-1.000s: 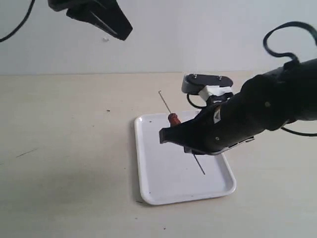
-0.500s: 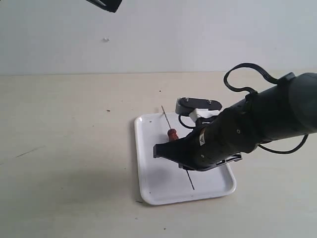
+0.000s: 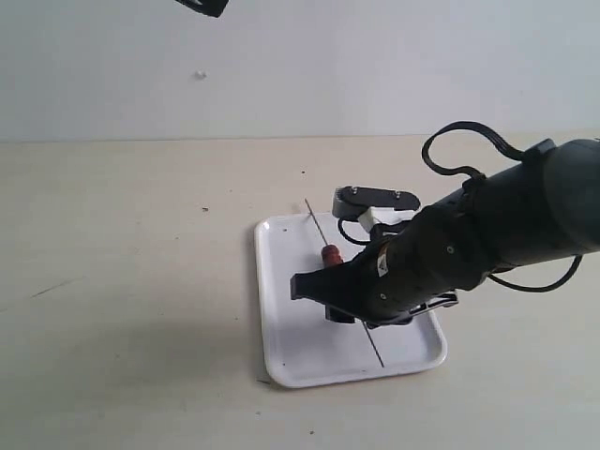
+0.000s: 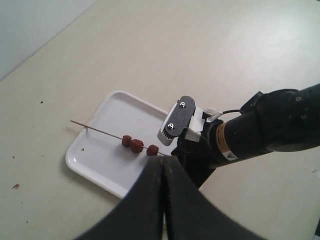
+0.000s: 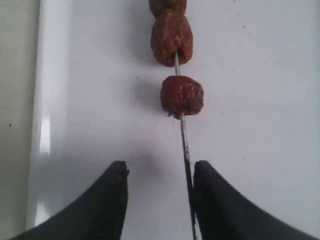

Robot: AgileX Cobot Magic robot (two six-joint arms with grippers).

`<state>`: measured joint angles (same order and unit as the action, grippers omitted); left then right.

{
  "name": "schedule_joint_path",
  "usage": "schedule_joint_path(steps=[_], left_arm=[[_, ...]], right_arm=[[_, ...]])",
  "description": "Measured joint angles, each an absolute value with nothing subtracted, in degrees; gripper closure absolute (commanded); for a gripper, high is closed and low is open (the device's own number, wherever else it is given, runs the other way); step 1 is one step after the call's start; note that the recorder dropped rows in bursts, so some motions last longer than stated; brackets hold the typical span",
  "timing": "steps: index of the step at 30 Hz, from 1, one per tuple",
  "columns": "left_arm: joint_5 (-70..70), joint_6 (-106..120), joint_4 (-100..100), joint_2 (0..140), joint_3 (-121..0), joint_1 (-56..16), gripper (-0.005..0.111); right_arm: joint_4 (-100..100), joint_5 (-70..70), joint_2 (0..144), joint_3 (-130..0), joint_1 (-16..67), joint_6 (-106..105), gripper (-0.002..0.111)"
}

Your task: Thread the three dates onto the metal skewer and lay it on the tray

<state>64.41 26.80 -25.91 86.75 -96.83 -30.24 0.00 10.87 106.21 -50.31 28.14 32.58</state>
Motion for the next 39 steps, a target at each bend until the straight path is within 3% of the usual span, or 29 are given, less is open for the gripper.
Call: schedule_joint_path(steps=[11,13,17,20,29,33,39], left_arm=[[64.4,26.8,-25.7,86.7,-96.8,-30.2,0.107],[63.8,26.8,-25.4,86.7,-96.8,-30.2,0.107],[61.8,26.8,-25.2,86.7,-96.8,-30.2,0.107],[59.0,26.8,-25.5,86.1,-94.6,-30.2,0.107],[35.8,26.9,-32.8,70.5,-68.1,-30.3,0.107],[24.1,27.8,-37.5,62.0,-53.8,-32.1,0.107],[17.9,28.0,-40.6,54.0,-40.0,-33.5,0.107]], right_arm=[[0.0,17.1,102.0,-50.3,28.1,32.8,0.065],[0.0,17.1,99.9,-50.3,28.1,32.8,0.072],[-0.6,19.7,94.6,-49.8,28.4,32.3,0.108],[-1.5,20.1,88.1,-46.2,29.7,31.9,0.108],[-4.5,24.0,57.1,-31.1,33.9,31.6,0.108],[-7.1,26.3,45.6,-29.5,33.9,31.6,0.108],[-11.2,27.4,36.9,-29.5,33.9,31.6,0.108]])
